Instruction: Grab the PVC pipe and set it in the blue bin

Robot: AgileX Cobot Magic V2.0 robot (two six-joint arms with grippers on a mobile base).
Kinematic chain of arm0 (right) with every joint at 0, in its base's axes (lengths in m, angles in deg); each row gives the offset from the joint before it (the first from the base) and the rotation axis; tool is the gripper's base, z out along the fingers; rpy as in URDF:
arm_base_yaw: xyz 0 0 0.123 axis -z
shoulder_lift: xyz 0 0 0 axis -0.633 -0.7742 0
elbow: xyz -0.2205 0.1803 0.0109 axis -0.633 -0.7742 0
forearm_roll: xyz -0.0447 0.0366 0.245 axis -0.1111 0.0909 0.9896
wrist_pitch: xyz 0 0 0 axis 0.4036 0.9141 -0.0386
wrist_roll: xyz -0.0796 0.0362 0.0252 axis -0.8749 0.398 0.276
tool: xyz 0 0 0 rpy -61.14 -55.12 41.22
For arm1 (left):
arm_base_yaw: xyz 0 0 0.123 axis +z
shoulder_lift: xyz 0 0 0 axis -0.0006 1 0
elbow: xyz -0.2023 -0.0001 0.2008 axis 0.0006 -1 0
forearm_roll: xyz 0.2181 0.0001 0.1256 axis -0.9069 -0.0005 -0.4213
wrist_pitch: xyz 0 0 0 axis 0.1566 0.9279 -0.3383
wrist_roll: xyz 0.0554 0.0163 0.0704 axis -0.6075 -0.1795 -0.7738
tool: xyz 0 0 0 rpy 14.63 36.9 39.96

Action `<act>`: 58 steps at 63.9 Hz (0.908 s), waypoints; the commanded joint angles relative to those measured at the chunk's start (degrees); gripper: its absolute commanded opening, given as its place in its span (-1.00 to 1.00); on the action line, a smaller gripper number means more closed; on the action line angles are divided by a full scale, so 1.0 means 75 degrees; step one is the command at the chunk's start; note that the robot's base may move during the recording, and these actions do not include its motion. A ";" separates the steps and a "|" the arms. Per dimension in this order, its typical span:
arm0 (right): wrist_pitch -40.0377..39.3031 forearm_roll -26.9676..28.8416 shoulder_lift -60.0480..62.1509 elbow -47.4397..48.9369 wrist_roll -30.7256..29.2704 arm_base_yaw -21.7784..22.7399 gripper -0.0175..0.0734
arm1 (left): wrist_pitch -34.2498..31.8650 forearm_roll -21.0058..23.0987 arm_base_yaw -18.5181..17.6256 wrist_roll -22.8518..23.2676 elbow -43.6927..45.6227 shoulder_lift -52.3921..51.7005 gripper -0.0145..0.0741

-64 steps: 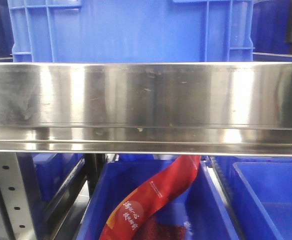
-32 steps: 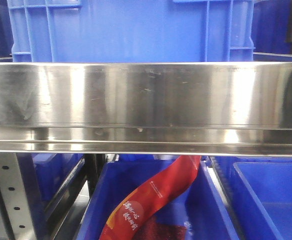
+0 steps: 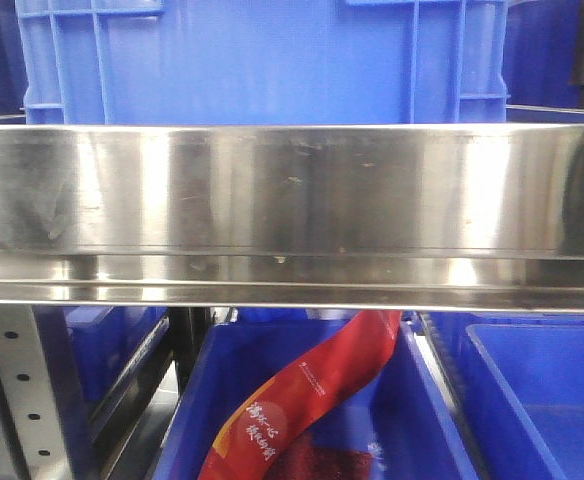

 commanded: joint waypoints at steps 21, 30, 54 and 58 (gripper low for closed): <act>0.0230 0.0294 0.0513 0.0075 0.0089 -0.0001 -0.98 | 0.0226 -0.0015 -0.0043 0.0022 0.0068 -0.0926 -0.92; -0.0045 0.0522 0.0833 -0.0133 0.0045 -0.0001 -0.98 | 0.0304 -0.0015 -0.0075 0.0022 -0.0208 -0.1434 -0.92; -0.3440 0.0522 0.3251 -0.3611 0.0039 -0.0001 -0.98 | -0.3043 0.0465 -0.0075 0.0022 -0.4671 -0.4168 -0.92; -0.3803 0.0522 0.3711 -0.4229 0.0039 -0.0001 -0.98 | -0.3564 0.0535 -0.0075 0.0022 -0.5518 -0.4645 -0.92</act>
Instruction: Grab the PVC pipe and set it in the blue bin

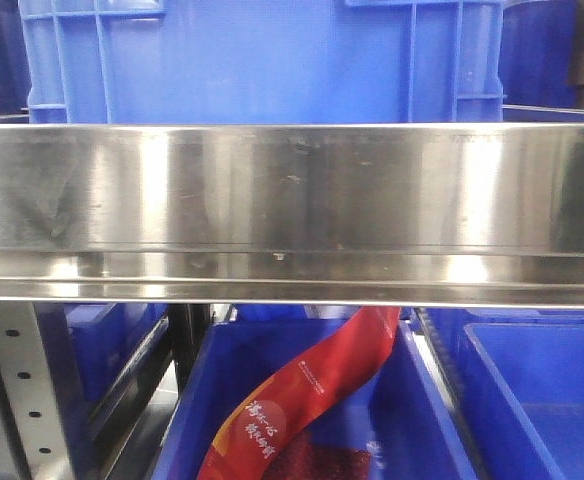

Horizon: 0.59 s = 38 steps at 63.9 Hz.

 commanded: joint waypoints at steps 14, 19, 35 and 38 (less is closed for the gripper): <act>-0.1173 0.0031 0.2172 -0.2620 -0.0026 -0.0001 -0.98 | -0.1580 0.0216 0.0122 0.0033 -0.2988 -0.2215 -0.92; -0.1173 0.0031 0.2729 -0.3041 -0.0026 -0.0001 -0.98 | -0.1580 0.0216 0.0259 0.0033 -0.3421 -0.2740 -0.92; -0.0889 0.0031 0.3781 -0.3290 -0.0026 -0.0001 -0.98 | -0.1578 0.0216 0.0511 0.0033 -0.3821 -0.3709 -0.92; -0.0904 0.0031 0.3903 -0.3290 -0.0026 -0.0001 -0.98 | -0.1595 0.0216 0.0511 0.0033 -0.3821 -0.3809 -0.92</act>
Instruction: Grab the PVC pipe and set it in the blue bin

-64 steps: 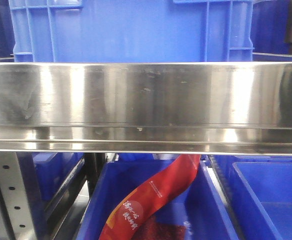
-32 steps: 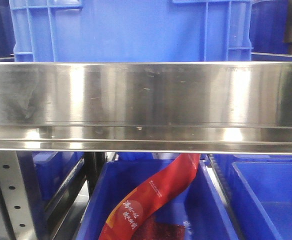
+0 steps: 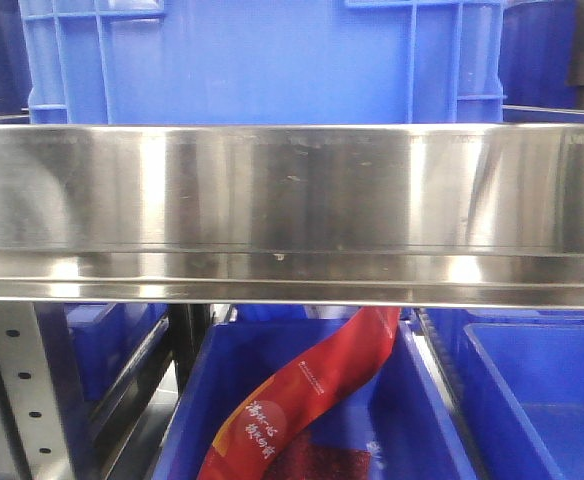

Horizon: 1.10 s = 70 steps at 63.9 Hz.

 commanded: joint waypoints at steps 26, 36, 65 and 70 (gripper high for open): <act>-0.0074 0.0031 0.0222 -0.0014 -0.0026 -0.0001 -0.98 | -0.0259 0.0049 0.0042 0.0033 0.0001 -0.0265 -0.92; -0.0074 0.0031 0.0222 -0.0014 -0.0026 -0.0001 -0.98 | -0.0259 0.0049 0.0042 0.0033 0.0001 -0.0265 -0.92; -0.0358 -0.0894 0.0311 -0.0414 -0.0026 -0.0001 -0.98 | -0.0259 0.0049 0.0042 0.0033 0.0001 -0.0265 -0.92; -0.0991 -0.1226 0.0589 -0.0956 0.0227 0.0015 -0.98 | -0.0259 0.0049 0.0042 0.0033 0.0001 -0.0265 -0.92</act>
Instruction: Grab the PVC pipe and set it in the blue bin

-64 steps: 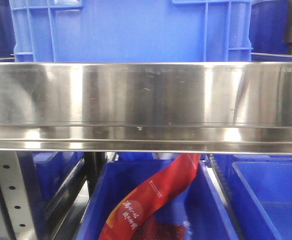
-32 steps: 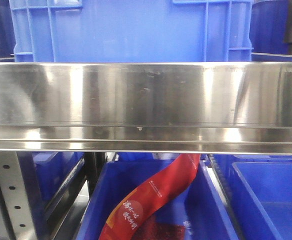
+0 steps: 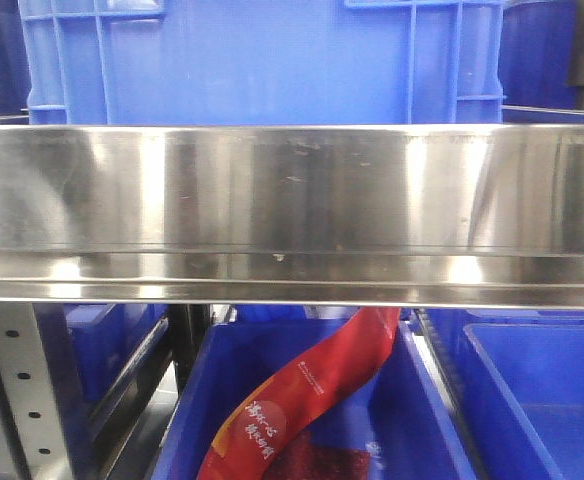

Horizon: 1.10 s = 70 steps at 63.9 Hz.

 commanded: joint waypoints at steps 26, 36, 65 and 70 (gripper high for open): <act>-0.1879 -0.1905 0.2645 -0.3813 0.2775 0.2519 -0.98 | -0.0145 0.0049 0.0037 0.0033 0.0001 -0.0053 -0.92; -0.1757 -0.2363 0.3543 -0.4600 0.3066 0.3096 -0.98 | -0.0145 0.0049 0.0037 0.0033 0.0001 -0.0053 -0.92; -0.0901 -0.3001 0.4860 -0.5183 0.3085 0.3116 -0.98 | -0.0183 0.0049 0.0037 0.0033 0.0001 -0.0053 -0.92; -0.0787 -0.3001 0.4860 -0.5183 0.3085 0.3116 -0.98 | -0.0183 0.0049 0.0037 0.0033 0.0001 -0.0053 -0.92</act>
